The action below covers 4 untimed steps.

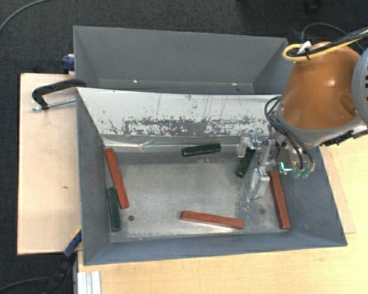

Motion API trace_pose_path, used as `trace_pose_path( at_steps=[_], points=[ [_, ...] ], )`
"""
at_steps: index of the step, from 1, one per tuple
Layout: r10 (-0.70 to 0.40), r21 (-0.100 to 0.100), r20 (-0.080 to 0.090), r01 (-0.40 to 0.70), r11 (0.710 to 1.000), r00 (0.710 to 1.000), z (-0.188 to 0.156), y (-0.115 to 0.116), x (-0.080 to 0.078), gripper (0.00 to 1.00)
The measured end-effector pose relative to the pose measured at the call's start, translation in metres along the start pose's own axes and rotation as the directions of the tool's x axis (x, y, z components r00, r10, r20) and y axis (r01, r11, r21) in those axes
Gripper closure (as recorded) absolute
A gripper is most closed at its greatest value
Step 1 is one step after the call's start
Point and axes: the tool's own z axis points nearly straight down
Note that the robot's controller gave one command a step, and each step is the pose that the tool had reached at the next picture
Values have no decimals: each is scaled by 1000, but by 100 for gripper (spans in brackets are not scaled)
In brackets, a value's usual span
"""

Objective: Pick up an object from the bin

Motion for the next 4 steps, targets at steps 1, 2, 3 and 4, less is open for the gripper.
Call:
trace_pose_path(
  at_steps=[1, 2, 3, 4],
  points=[
    [51, -1, -4, -51, 999, 999, 145, 48, 29, 0],
    [95, -3, 14, -95, 995, 995, 109, 69, 24, 0],
    [185, -2, 11, -185, 983, 983, 108, 64, 24, 0],
    [293, -1, 2, -293, 956, 956, 142, 77, 26, 0]
  ],
)
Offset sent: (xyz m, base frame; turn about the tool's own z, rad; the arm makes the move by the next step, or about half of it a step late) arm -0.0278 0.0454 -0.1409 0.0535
